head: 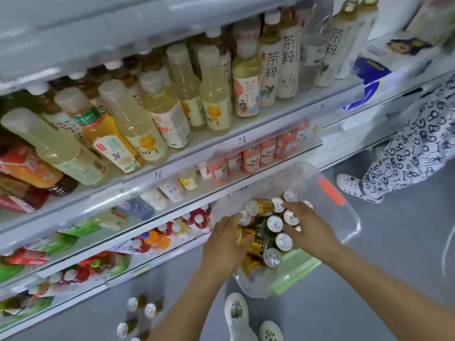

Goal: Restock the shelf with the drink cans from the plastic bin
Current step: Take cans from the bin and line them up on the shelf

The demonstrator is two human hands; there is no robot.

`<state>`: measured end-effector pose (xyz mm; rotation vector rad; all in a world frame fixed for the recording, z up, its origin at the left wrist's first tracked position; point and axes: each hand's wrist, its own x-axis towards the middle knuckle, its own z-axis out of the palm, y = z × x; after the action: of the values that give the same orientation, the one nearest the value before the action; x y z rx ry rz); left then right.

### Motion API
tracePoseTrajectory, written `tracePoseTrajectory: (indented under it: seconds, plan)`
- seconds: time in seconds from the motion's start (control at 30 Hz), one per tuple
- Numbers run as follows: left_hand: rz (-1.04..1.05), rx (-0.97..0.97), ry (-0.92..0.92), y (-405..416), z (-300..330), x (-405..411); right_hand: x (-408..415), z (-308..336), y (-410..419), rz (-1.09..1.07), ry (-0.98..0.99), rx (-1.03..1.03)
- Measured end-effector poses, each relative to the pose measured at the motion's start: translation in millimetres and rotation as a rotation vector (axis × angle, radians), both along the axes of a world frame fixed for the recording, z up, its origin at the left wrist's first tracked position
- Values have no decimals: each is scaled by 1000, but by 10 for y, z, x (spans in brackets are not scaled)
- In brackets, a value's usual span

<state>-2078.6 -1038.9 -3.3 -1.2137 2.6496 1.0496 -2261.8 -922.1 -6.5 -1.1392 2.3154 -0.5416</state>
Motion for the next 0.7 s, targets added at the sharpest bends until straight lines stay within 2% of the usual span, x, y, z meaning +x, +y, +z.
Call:
tracePoseTrajectory:
  seconds: [0.13, 0.27, 0.37, 0.5, 0.7]
  plan:
    - [-85, 85, -127, -157, -712, -280, -140, -700, -82, 40, -46, 132]
    - [-233, 69, -317, -281, -1287, -444, -275, -1225, -445, 104, 68, 193]
    - [-389, -3, -411, -292, -1534, -580, -344, -1526, -719, 159, 152, 217]
    - [-636, -162, -445, -224, -1753, -749, -391, -1855, -888, 196, 183, 221]
    - [-746, -326, -489, -185, -2031, -833, -399, -2044, -936, 206, 283, 160]
